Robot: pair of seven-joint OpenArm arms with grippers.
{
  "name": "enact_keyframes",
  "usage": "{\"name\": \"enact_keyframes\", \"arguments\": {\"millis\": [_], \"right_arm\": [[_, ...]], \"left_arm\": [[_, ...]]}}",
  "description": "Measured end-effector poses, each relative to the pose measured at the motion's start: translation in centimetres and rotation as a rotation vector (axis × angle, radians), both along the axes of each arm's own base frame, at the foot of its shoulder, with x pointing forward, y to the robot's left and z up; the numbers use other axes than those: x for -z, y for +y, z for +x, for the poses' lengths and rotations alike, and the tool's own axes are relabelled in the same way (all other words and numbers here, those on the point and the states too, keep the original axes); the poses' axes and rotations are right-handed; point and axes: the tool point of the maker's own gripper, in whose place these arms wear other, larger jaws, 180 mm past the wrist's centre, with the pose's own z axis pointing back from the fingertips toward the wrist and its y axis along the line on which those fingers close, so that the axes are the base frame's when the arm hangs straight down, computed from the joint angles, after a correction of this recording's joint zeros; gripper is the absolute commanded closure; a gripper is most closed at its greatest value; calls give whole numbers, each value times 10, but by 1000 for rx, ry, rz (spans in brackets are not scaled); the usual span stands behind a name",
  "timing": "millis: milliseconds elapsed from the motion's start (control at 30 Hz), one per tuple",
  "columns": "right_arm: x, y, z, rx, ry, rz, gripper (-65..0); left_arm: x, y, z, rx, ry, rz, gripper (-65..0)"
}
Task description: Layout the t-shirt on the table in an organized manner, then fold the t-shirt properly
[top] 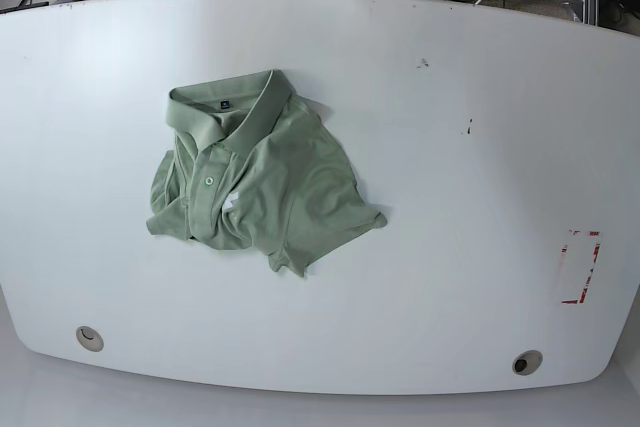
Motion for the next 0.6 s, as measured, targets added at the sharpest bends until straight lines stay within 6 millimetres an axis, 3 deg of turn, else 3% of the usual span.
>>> {"name": "enact_keyframes", "arguments": {"millis": [600], "right_arm": [[0, 0, 2, 3, -3, 0, -60]], "left_arm": [[0, -2, 0, 8, 4, -3, -283]]}}
